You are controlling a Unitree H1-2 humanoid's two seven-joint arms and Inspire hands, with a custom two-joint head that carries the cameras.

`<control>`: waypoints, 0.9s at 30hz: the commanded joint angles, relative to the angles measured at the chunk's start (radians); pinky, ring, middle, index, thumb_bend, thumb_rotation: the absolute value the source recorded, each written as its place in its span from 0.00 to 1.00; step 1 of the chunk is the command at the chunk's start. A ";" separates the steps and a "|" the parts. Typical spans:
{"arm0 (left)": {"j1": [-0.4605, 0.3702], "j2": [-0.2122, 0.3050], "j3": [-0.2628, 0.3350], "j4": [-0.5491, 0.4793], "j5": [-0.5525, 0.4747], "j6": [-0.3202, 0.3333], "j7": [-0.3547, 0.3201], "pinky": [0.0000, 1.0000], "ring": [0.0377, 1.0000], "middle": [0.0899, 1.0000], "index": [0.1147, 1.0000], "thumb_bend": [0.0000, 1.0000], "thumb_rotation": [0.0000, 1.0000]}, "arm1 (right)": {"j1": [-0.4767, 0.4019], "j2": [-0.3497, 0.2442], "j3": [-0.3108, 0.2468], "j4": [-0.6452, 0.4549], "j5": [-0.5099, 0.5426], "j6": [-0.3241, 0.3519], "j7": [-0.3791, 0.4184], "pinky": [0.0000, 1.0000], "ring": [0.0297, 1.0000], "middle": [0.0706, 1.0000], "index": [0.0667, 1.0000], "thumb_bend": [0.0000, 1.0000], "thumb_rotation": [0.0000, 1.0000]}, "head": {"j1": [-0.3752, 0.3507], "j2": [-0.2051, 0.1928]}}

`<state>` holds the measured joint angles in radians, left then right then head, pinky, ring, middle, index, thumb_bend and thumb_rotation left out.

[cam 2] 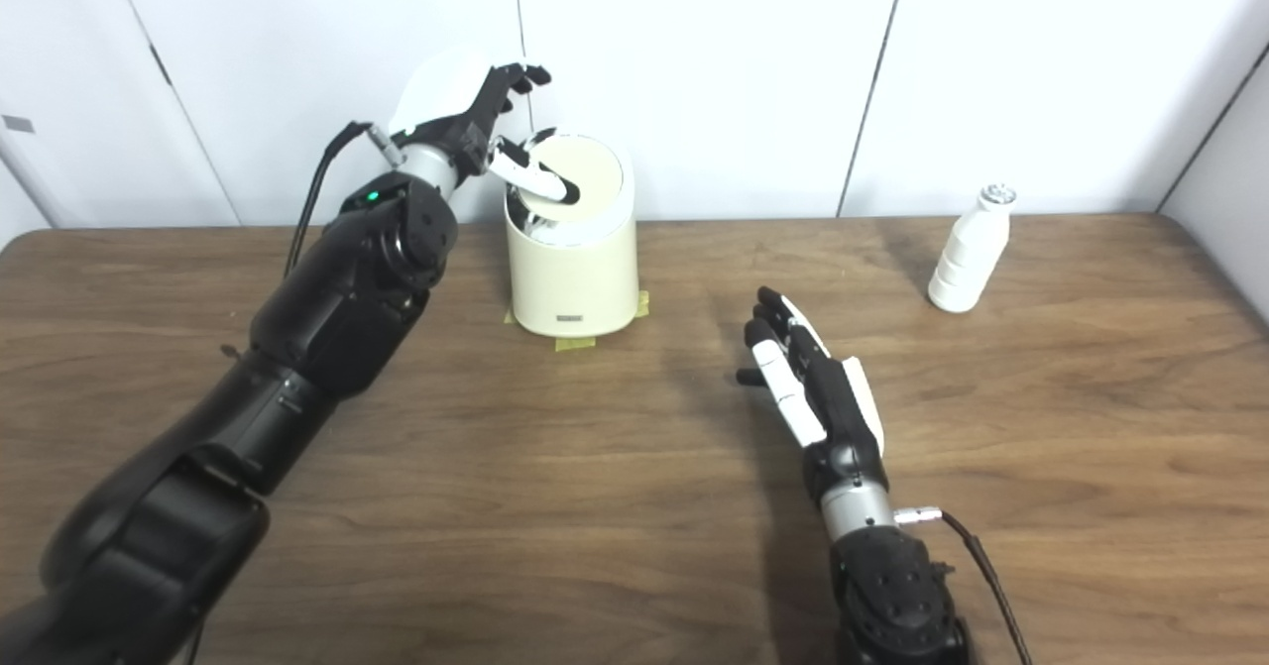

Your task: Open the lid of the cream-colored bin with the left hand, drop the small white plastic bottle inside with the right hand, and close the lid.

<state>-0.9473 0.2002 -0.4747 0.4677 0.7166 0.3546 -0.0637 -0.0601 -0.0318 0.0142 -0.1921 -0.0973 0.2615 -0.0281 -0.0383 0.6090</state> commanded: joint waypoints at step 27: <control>0.001 0.028 0.083 -0.305 0.077 0.086 -0.203 0.62 0.74 0.82 0.83 0.92 0.00 | -0.029 -0.017 0.013 -0.052 -0.034 0.003 0.003 0.67 0.84 0.89 0.90 0.48 0.85 | -0.017 0.012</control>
<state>-0.8961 0.2180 -0.4217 0.2139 0.8006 0.4226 -0.2623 -0.0589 -0.0484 0.0285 -0.2108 -0.1278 0.2823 -0.0271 -0.0537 0.6197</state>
